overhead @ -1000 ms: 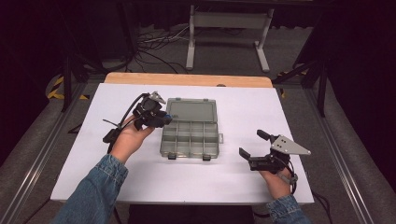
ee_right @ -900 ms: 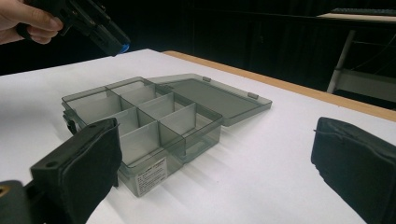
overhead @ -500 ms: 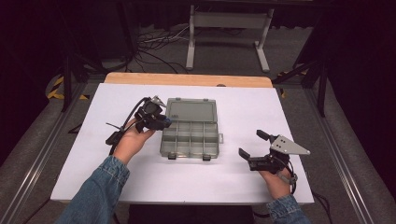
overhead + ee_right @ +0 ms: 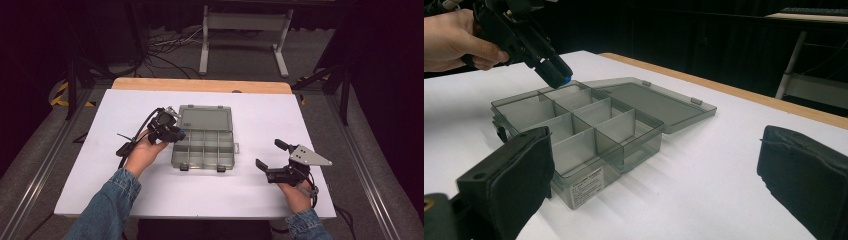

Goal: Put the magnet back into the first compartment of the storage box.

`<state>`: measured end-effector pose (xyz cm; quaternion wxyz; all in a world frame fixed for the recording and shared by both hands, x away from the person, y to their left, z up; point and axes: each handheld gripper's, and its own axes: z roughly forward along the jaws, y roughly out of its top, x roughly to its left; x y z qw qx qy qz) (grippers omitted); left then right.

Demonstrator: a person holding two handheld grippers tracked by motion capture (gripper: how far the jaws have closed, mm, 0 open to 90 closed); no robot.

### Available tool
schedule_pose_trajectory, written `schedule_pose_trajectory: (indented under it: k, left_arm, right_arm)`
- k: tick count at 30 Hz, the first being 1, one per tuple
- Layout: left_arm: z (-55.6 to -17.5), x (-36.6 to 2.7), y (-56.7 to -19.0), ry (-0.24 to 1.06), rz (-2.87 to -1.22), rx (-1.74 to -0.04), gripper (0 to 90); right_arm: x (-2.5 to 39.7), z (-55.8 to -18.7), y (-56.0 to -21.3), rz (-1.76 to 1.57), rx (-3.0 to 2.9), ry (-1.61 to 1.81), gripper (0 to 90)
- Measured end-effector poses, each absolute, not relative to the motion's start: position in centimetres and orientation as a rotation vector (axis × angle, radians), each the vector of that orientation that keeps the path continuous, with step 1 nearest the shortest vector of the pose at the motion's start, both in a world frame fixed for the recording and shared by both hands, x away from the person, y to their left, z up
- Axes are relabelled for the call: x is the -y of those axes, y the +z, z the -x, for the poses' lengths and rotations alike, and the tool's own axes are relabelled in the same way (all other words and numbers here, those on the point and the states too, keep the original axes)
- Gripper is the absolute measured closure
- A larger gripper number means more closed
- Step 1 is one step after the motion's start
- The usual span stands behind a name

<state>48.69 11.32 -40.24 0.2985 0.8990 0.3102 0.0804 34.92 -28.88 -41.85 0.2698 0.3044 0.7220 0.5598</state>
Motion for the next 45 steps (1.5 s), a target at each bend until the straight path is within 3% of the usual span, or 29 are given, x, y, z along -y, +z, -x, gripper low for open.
schedule_pose_trajectory:
  k: [23, 32, 39, 45]
  left_arm:
    - [-48.6, -10.5, -40.9, 0.198, -2.415, -0.795, 60.6]
    - [-47.6, -11.2, -39.4, 0.208, -2.352, -0.751, 44.7]
    - [-45.7, -12.8, -36.9, 0.230, -2.230, -0.701, 19.6]
    - [-44.0, -14.2, -35.4, 0.260, -2.130, -0.679, 12.8]
  right_arm:
    - [28.8, -34.9, -41.8, -0.816, -1.948, 1.512, 2.5]
    - [28.9, -35.0, -41.8, -0.817, -1.947, 1.511, 2.5]
    - [28.9, -35.0, -41.8, -0.822, -1.942, 1.518, 2.5]
    - [29.0, -35.1, -41.8, -0.831, -1.941, 1.515, 2.5]
